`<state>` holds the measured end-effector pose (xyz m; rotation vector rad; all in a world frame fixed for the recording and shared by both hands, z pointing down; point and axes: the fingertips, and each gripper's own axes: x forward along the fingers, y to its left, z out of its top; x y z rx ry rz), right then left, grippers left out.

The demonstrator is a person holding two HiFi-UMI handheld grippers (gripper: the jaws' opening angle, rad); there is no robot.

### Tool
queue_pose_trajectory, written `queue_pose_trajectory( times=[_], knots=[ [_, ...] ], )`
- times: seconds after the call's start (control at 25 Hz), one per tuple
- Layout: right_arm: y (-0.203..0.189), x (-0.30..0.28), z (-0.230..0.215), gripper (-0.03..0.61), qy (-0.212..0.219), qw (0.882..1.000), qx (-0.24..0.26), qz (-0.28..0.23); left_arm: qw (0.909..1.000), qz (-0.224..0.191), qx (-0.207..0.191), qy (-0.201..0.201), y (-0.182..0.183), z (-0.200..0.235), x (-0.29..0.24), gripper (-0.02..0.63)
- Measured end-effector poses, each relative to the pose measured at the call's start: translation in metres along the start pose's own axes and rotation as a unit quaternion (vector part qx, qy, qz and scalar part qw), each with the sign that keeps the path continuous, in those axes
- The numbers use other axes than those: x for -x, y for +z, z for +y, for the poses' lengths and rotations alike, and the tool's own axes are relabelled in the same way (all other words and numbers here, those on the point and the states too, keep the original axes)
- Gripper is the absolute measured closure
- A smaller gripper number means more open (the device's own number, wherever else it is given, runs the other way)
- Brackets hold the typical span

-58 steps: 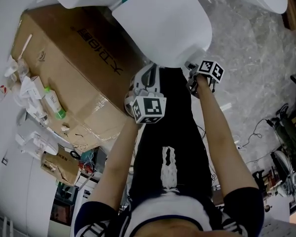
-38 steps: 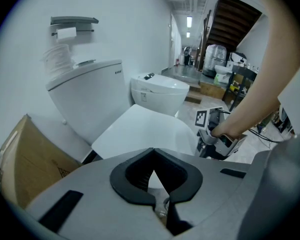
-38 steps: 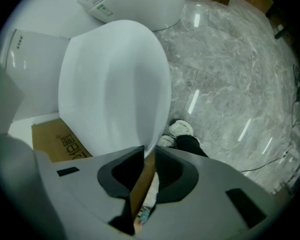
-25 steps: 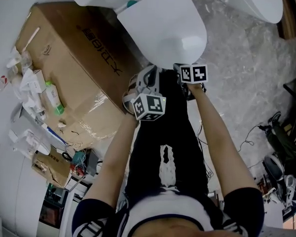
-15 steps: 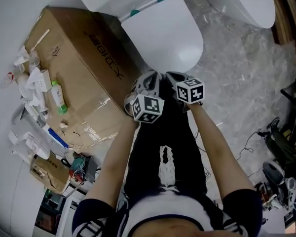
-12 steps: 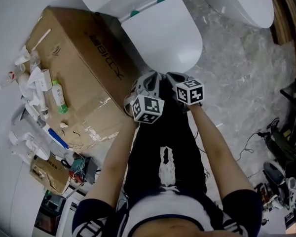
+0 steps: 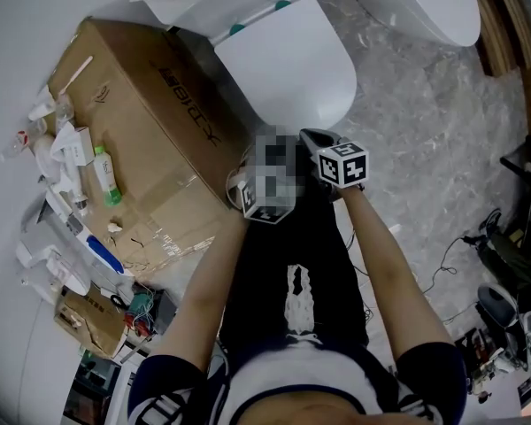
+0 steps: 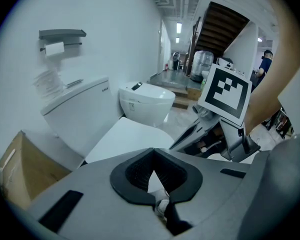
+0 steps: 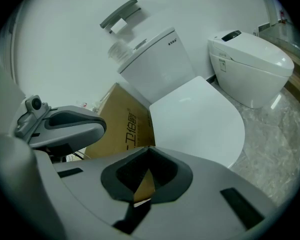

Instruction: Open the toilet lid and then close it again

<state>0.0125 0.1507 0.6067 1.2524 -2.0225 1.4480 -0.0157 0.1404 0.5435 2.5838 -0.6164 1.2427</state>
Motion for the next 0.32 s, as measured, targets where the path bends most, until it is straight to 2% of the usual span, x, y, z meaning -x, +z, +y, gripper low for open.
queue_pose_trajectory(
  times=[0.32],
  knots=[
    [-0.007, 0.016, 0.014, 0.571, 0.003, 1.0, -0.011, -0.016, 0.9999, -0.004, 0.001, -0.016, -0.001, -0.016, 0.014, 0.606]
  ],
)
